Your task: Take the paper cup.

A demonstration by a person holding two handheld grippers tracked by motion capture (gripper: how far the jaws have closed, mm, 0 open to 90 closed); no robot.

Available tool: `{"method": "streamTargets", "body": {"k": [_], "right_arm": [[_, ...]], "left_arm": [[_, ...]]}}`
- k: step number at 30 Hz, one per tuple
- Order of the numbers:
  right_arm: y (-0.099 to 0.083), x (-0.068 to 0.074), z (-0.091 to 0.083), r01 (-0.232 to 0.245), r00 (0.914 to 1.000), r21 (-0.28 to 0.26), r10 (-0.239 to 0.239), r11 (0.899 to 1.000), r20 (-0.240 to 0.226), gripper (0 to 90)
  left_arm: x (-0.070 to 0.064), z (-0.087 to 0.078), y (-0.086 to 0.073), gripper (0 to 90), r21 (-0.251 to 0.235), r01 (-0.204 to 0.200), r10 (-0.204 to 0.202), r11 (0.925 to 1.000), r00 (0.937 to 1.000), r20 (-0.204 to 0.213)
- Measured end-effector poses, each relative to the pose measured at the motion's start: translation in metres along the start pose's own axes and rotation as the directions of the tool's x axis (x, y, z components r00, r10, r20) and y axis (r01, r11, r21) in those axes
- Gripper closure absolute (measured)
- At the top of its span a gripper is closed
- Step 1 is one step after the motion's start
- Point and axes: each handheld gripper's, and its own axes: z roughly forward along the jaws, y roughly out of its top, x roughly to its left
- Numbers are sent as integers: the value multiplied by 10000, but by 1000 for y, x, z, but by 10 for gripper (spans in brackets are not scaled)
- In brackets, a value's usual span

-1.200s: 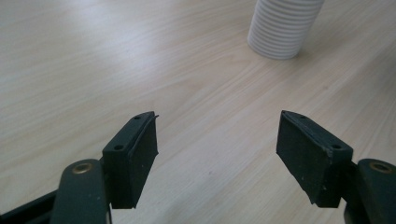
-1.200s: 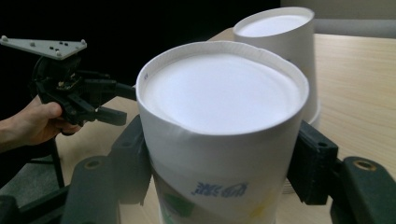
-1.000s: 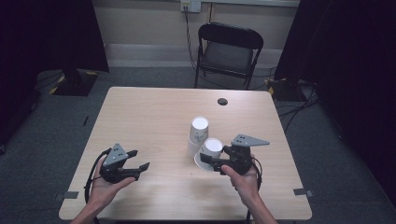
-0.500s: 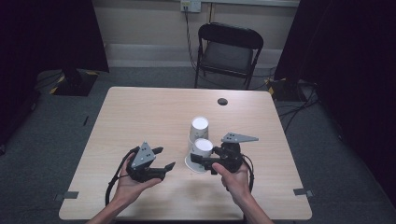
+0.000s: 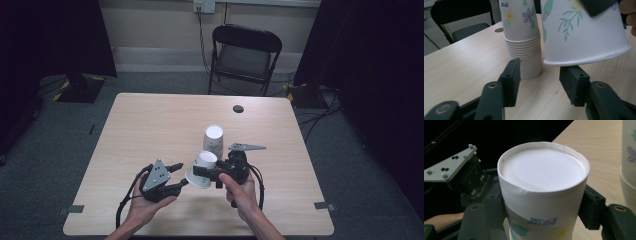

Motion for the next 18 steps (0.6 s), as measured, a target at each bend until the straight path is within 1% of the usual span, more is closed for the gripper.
{"method": "streamTargets", "body": {"k": [1, 2, 3, 5, 6, 8, 9, 11, 12, 14, 15, 18], "right_arm": [[0, 0, 2, -73, 9999, 12, 73, 10000, -71, 344], [0, 0, 2, -73, 9999, 12, 73, 10000, -71, 344], [0, 2, 5, -84, 10000, -5, 84, 10000, -21, 344], [-1, 2, 8, -273, 9995, -45, 273, 9996, -136, 344], [-1, 1, 10, -370, 9991, 42, 371, 9993, -197, 344], [-1, 2, 11, -387, 9991, 78, 388, 9992, -179, 344], [-2, 2, 14, -547, 9983, 86, 548, 9985, -197, 344], [-3, 2, 16, -620, 9979, 151, 623, 9980, -154, 345], [-3, 1, 17, -693, 9974, 184, 696, 9974, -186, 345], [-4, 0, 19, -929, 9953, 253, 935, 9954, -242, 346], [-5, 0, 19, -946, 9952, 253, 953, 9952, -242, 345], [-5, -1, 19, -1053, 9937, 279, 1063, 9940, -364, 337]], "left_arm": [[-1, 1, -1, 543, 15, -37, 37, 10000, 10000, -37], [-1, 1, -1, 561, 15, -37, 37, 10000, 10000, -37], [-1, 2, -3, 582, 35, -128, 128, 9999, 9999, -47], [-3, 5, -5, 615, 80, -262, 263, 9996, 9996, -92], [-3, 5, -5, 624, 51, -286, 286, 9996, 9995, -93], [-4, 5, -6, 656, 55, -315, 315, 9995, 9995, -26], [-6, 6, -5, 668, -19, -448, 448, 9990, 9990, 45], [-6, 6, -5, 684, -11, -468, 468, 9989, 9989, -7], [-6, 6, -4, 690, -94, -455, 455, 9989, 9990, -47], [-6, 6, -5, 707, -74, -443, 442, 9990, 9990, -97], [-5, 6, -6, 728, -20, -455, 455, 9990, 9988, -156], [-4, 3, -6, 795, 16, -462, 463, 9989, 9989, -118]]}}
